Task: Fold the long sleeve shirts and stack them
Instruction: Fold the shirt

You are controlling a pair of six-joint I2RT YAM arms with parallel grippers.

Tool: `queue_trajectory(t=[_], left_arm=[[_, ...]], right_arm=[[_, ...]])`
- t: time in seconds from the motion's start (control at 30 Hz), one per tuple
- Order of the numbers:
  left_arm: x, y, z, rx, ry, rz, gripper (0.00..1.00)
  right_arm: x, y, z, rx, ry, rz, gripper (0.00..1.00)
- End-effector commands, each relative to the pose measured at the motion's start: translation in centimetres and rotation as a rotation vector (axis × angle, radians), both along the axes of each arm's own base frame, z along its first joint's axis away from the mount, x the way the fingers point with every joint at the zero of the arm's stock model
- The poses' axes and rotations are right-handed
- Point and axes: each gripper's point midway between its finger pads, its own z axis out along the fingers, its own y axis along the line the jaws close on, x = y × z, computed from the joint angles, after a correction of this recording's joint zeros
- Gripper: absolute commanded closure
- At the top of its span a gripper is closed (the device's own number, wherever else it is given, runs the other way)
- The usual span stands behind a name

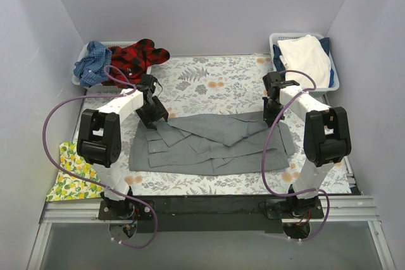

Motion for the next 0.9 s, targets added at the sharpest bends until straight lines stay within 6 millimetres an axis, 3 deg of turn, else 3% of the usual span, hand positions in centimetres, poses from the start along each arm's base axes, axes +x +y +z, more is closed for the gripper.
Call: queue_trajectory(t=[0.0, 0.03, 0.07, 0.2, 0.4, 0.67, 0.87], left_arm=[[1.2, -0.3, 1.9, -0.018, -0.058, -0.014, 0.52], [1.2, -0.2, 2.0, -0.018, -0.058, -0.012, 0.56], [1.1, -0.3, 2.1, -0.017, -0.059, -0.017, 0.69], [1.0, -0.1, 3.1, -0.009, -0.066, -0.025, 0.98], [1.2, -0.2, 5.7, -0.002, -0.123, -0.081, 1.00], [1.8, -2.3, 11.7, 0.173, -0.347, -0.262, 1.00], [0.4, -2.9, 12.8, 0.358, -0.474, -0.296, 0.99]], right_arm=[[0.7, -0.2, 1.2, 0.002, -0.052, -0.011, 0.97], [0.7, -0.3, 1.2, 0.000, -0.052, -0.010, 0.97], [0.7, -0.2, 1.2, 0.001, -0.051, -0.010, 0.97], [0.9, -0.1, 1.3, 0.004, -0.058, -0.010, 0.97], [1.2, 0.4, 1.6, 0.036, -0.071, 0.006, 0.97], [2.5, 2.3, 3.9, 0.134, -0.163, 0.080, 0.97], [2.3, 6.2, 4.8, 0.339, -0.195, 0.198, 0.96]])
